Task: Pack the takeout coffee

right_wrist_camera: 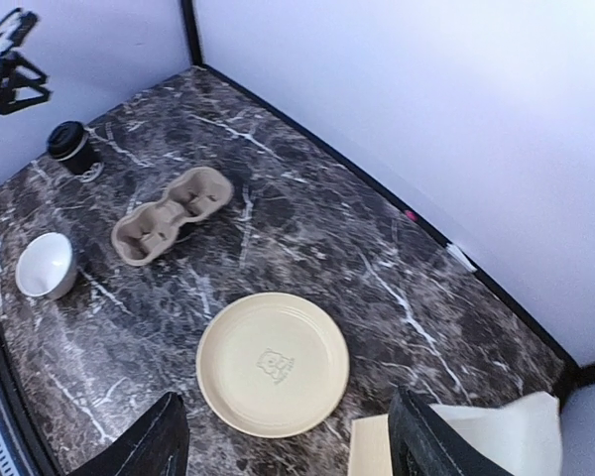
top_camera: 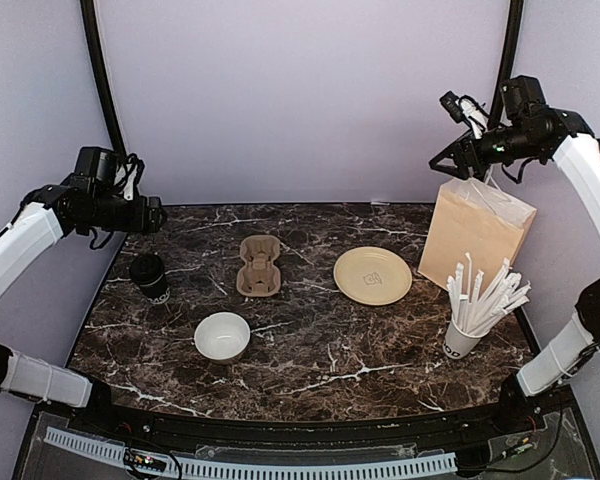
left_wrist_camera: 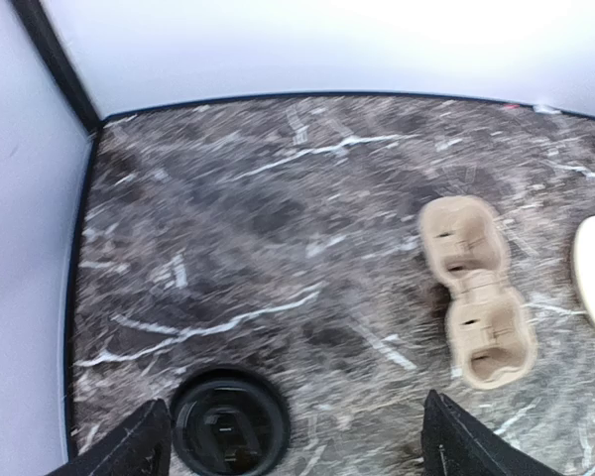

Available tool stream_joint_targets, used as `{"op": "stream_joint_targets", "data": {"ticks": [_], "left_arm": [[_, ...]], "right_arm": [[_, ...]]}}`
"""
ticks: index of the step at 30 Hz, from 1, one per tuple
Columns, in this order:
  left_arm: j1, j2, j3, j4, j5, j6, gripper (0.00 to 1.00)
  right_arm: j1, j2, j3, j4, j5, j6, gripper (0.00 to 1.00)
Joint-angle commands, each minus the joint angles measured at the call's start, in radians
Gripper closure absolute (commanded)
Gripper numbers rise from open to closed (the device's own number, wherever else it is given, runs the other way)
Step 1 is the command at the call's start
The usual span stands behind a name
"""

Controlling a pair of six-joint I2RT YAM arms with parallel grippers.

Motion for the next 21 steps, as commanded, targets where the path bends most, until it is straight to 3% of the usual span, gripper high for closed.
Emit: {"op": "stream_joint_targets", "data": {"ticks": [1, 7, 14, 21], "left_arm": [[-0.072, 0.018, 0.036, 0.043, 0.141, 0.008, 0.14], [-0.171, 0.099, 0.079, 0.07, 0.216, -0.04, 0.24], [-0.272, 0.294, 0.159, 0.084, 0.181, -0.137, 0.35], [-0.322, 0.569, 0.358, 0.004, 0.103, -0.228, 0.42]], "right_arm": [[-0.109, 0.019, 0.048, 0.049, 0.174, 0.088, 0.32], [-0.252, 0.054, 0.033, 0.079, 0.321, 0.077, 0.37], [-0.351, 0.024, -0.077, 0.126, 0.303, 0.078, 0.39], [-0.359, -0.051, -0.177, 0.165, 0.254, 0.079, 0.37]]}}
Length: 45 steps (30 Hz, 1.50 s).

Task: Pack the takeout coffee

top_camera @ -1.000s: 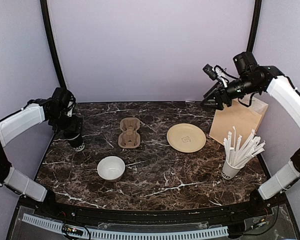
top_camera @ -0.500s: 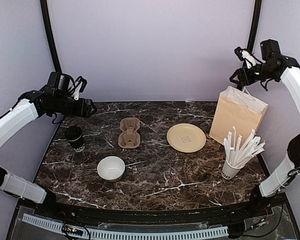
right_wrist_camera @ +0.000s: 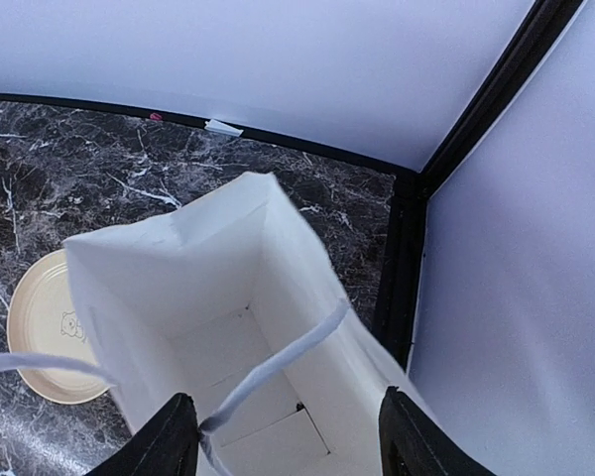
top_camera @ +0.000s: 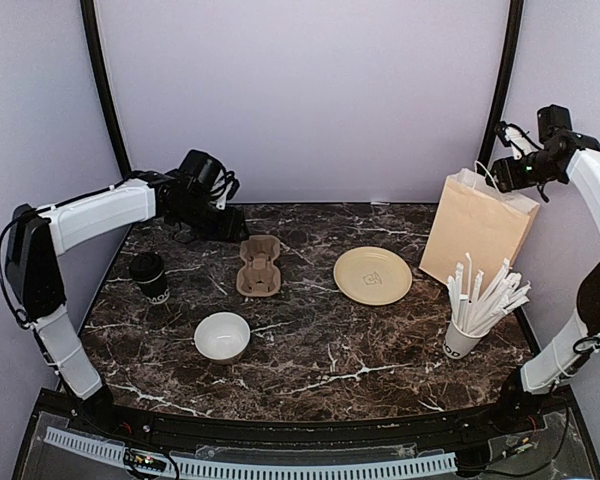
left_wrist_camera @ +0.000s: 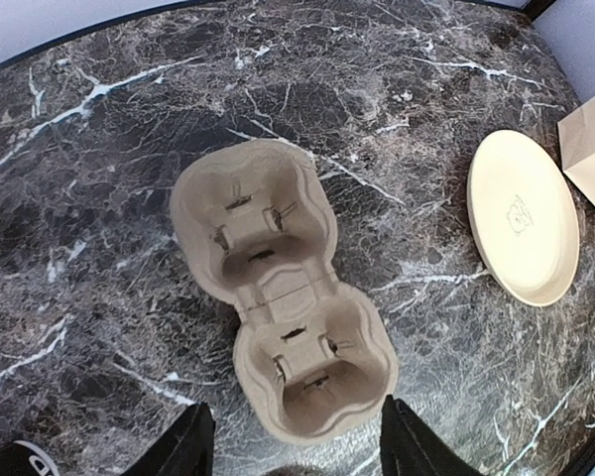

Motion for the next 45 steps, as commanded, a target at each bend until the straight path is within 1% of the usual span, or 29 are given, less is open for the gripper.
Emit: {"op": "stream_joint_targets", "data": {"ticks": [1, 3, 6, 9, 15, 21, 29, 33, 45], "left_arm": [[-0.017, 0.112, 0.131, -0.058, -0.045, -0.083, 0.45], [-0.019, 0.178, 0.186, -0.074, -0.039, -0.101, 0.5], [-0.019, 0.258, 0.237, -0.074, -0.036, -0.124, 0.53], [-0.019, 0.32, 0.286, -0.081, -0.04, -0.14, 0.52], [-0.025, 0.401, 0.338, -0.099, -0.032, -0.169, 0.49], [-0.03, 0.467, 0.385, -0.137, -0.04, -0.178, 0.51], [-0.033, 0.477, 0.366, -0.165, -0.046, -0.19, 0.52], [-0.034, 0.482, 0.366, -0.16, -0.048, -0.193, 0.5], [-0.044, 0.516, 0.401, -0.185, -0.064, -0.192, 0.52]], "right_arm": [[-0.005, -0.083, -0.051, 0.063, -0.048, 0.009, 0.37], [-0.005, -0.099, -0.076, 0.069, -0.065, 0.011, 0.37], [-0.005, -0.12, -0.106, 0.081, -0.078, 0.008, 0.36], [-0.005, -0.135, -0.124, 0.103, -0.079, 0.007, 0.36], [-0.005, -0.159, -0.132, 0.108, -0.122, 0.012, 0.34], [-0.005, -0.175, -0.153, 0.12, -0.146, 0.019, 0.33], [-0.005, -0.174, -0.156, 0.126, -0.185, 0.027, 0.32], [-0.005, -0.17, -0.165, 0.137, -0.196, 0.029, 0.32], [-0.005, -0.172, -0.192, 0.15, -0.207, 0.028, 0.32]]}}
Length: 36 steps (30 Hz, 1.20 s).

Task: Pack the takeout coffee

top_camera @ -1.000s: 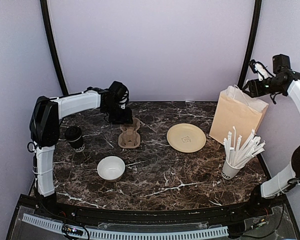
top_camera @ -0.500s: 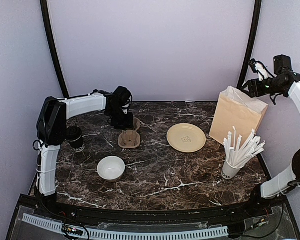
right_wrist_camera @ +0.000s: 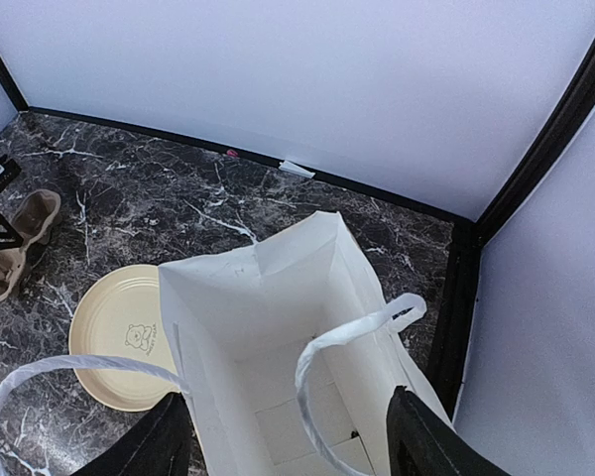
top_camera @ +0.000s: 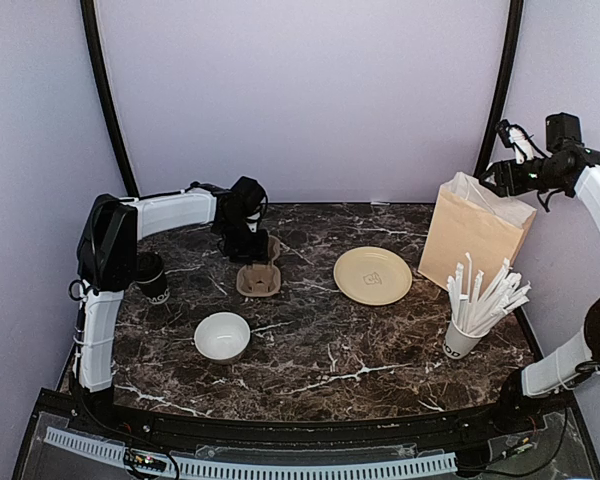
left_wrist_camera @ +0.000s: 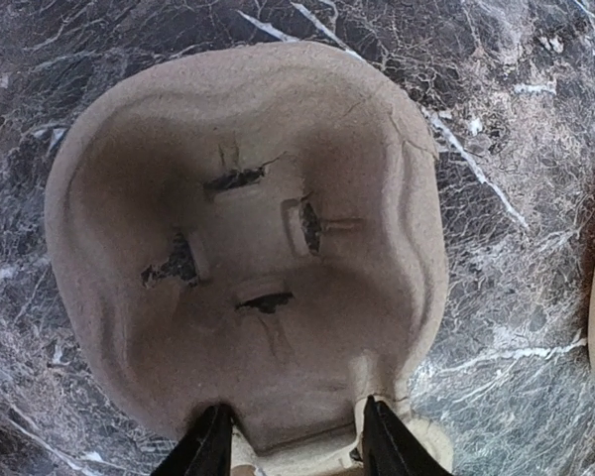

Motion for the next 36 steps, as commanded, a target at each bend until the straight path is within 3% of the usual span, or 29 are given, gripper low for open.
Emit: {"op": "stream_joint_targets", "data": {"ticks": [1, 15, 22, 25, 28, 31, 36], "left_arm": [[-0.009, 0.015, 0.039, -0.044, -0.025, -0.008, 0.53], [-0.038, 0.026, 0.145, -0.156, -0.079, 0.017, 0.64], [-0.05, -0.05, 0.159, -0.176, -0.043, 0.069, 0.66], [-0.067, -0.096, 0.14, -0.168, 0.049, 0.114, 0.66], [-0.098, -0.13, 0.114, -0.179, 0.062, 0.138, 0.65], [-0.111, -0.164, 0.065, -0.179, -0.016, 0.138, 0.56], [-0.112, -0.141, 0.067, -0.227, -0.156, 0.155, 0.51]], "right_arm": [[-0.005, -0.015, -0.018, 0.039, -0.02, 0.004, 0.32], [-0.005, -0.018, -0.038, 0.052, -0.03, 0.011, 0.32], [-0.005, -0.018, -0.036, 0.051, -0.033, 0.016, 0.32], [-0.005, -0.018, -0.04, 0.052, -0.038, 0.019, 0.32], [-0.005, -0.015, -0.043, 0.052, -0.039, 0.023, 0.32], [-0.004, -0.013, -0.044, 0.056, -0.046, 0.031, 0.32], [-0.004, -0.007, -0.04, 0.055, -0.072, 0.051, 0.32]]}}
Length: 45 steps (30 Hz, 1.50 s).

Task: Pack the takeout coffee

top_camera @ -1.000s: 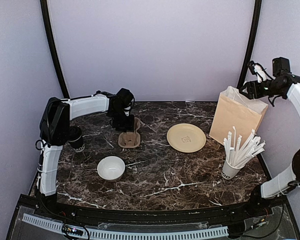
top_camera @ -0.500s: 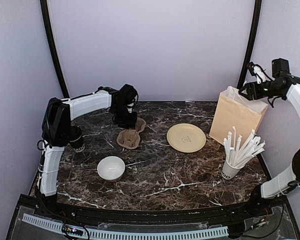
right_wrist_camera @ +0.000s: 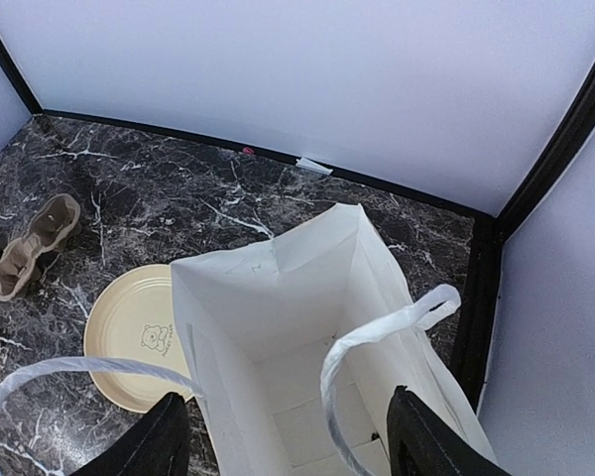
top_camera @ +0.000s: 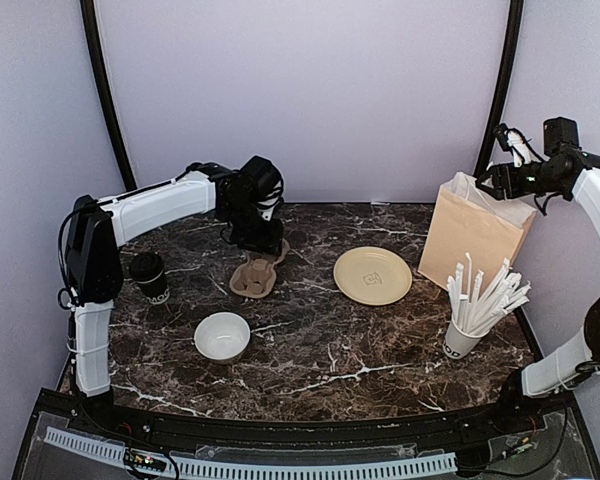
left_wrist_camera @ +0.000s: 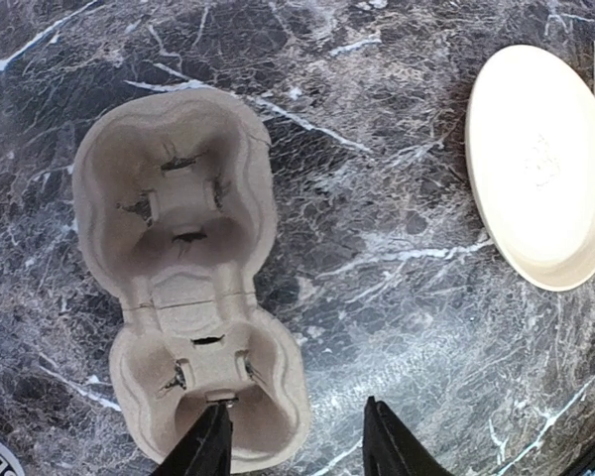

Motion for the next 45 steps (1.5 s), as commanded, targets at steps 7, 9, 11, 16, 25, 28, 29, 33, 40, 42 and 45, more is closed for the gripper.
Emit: {"op": "stream_joint_targets", "data": {"ticks": [7, 9, 11, 16, 25, 28, 29, 33, 40, 42, 45], "left_arm": [[0.045, -0.022, -0.067, -0.119, -0.212, 0.061, 0.44], [0.078, -0.036, -0.111, -0.095, -0.187, 0.075, 0.45], [0.107, -0.047, -0.156, -0.063, -0.138, 0.084, 0.46], [0.159, -0.065, -0.229, -0.011, 0.011, 0.087, 0.56], [0.19, -0.063, -0.277, 0.055, 0.103, 0.081, 0.67], [0.19, -0.074, -0.269, 0.05, 0.098, 0.068, 0.65], [0.19, -0.089, -0.274, 0.054, 0.097, 0.066, 0.64], [0.19, -0.124, -0.295, 0.092, 0.117, 0.059, 0.59], [0.214, -0.133, -0.324, 0.163, 0.192, 0.053, 0.58], [0.23, -0.125, -0.328, 0.168, 0.215, 0.054, 0.6], [0.252, -0.115, -0.339, 0.188, 0.276, 0.054, 0.62]], "right_arm": [[-0.004, -0.012, -0.001, 0.024, -0.037, 0.027, 0.32], [-0.004, -0.016, -0.008, 0.027, -0.039, 0.027, 0.32], [-0.005, -0.022, -0.019, 0.031, -0.039, 0.027, 0.32], [-0.004, -0.027, -0.042, 0.036, -0.035, 0.018, 0.32], [-0.005, -0.024, -0.051, 0.043, -0.039, 0.021, 0.32], [-0.005, -0.028, -0.056, 0.044, -0.04, 0.022, 0.32], [-0.005, -0.029, -0.06, 0.044, -0.039, 0.021, 0.32], [-0.005, -0.03, -0.067, 0.047, -0.037, 0.022, 0.32], [-0.005, -0.03, -0.067, 0.047, -0.051, 0.028, 0.32], [-0.004, -0.03, -0.07, 0.045, -0.052, 0.027, 0.32], [-0.004, -0.034, -0.075, 0.043, -0.048, 0.024, 0.32]]}}
